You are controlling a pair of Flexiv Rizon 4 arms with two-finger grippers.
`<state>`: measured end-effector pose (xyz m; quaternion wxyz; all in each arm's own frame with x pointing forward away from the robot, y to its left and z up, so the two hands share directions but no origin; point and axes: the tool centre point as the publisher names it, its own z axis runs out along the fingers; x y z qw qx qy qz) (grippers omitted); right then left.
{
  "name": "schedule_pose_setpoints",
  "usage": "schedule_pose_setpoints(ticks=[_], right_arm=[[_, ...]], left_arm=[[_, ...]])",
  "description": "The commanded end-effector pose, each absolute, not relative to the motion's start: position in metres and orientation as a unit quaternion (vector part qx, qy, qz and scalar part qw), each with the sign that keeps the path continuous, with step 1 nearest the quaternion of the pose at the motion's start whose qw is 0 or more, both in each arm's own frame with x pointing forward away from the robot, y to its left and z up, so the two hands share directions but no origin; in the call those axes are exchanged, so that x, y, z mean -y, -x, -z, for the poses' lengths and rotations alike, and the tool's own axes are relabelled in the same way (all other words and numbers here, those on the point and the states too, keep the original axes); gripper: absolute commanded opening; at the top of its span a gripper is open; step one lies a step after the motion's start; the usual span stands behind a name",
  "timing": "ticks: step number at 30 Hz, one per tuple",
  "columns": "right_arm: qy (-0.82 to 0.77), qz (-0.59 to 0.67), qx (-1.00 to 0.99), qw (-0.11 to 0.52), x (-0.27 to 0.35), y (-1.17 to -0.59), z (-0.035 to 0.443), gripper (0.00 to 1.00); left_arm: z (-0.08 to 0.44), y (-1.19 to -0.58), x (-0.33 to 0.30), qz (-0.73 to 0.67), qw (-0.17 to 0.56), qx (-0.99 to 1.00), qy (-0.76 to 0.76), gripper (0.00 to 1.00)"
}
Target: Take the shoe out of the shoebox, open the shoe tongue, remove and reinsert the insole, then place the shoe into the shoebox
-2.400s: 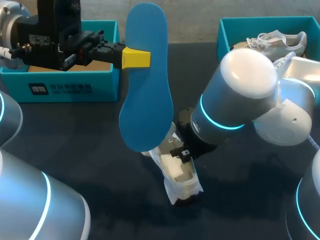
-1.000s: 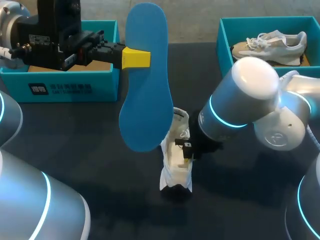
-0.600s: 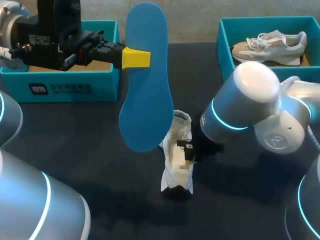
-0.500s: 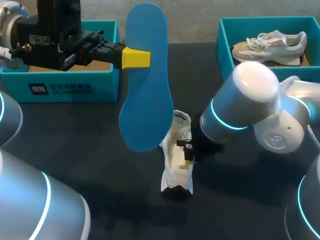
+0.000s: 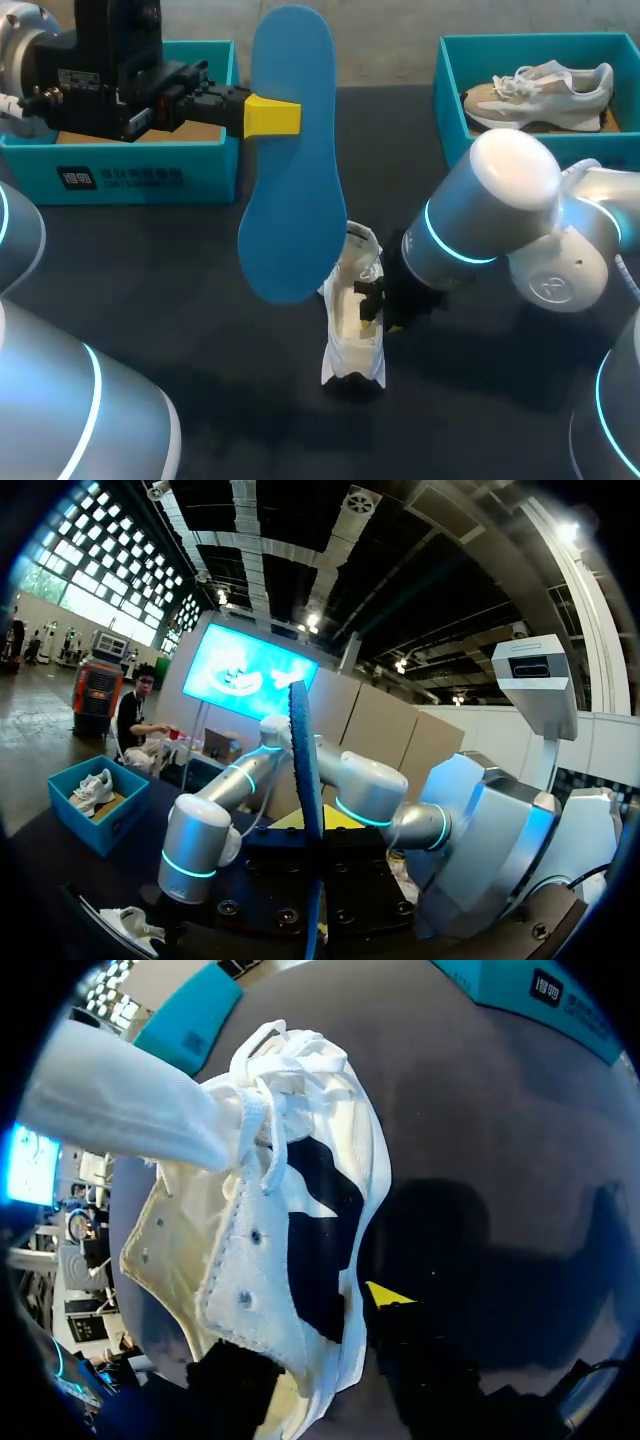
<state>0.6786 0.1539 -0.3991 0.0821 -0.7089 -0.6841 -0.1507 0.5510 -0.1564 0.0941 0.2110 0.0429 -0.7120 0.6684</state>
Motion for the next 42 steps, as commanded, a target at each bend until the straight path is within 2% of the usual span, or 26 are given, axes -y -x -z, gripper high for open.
schedule_pose_setpoints(ticks=[1,13,22,27,42], right_arm=[[0.705,0.157,0.687,0.083,-0.155,-0.673,0.391,1.0],[0.682,0.2,0.697,0.096,-0.144,-0.664,0.348,1.0],[0.632,0.25,0.719,0.146,-0.135,-0.678,0.311,1.0],[0.608,0.237,0.74,0.163,-0.13,-0.686,0.29,1.0],[0.608,0.237,0.74,0.163,-0.13,-0.686,0.29,1.0]], left_arm=[[-0.094,-0.552,0.158,-0.667,0.212,0.713,-0.042,0.0],[-0.094,-0.552,0.158,-0.667,0.212,0.713,-0.042,0.0],[-0.094,-0.552,0.158,-0.667,0.212,0.713,-0.042,0.0],[-0.094,-0.552,0.158,-0.667,0.212,0.713,-0.042,0.0],[-0.094,-0.552,0.158,-0.667,0.212,0.713,-0.042,0.0]])
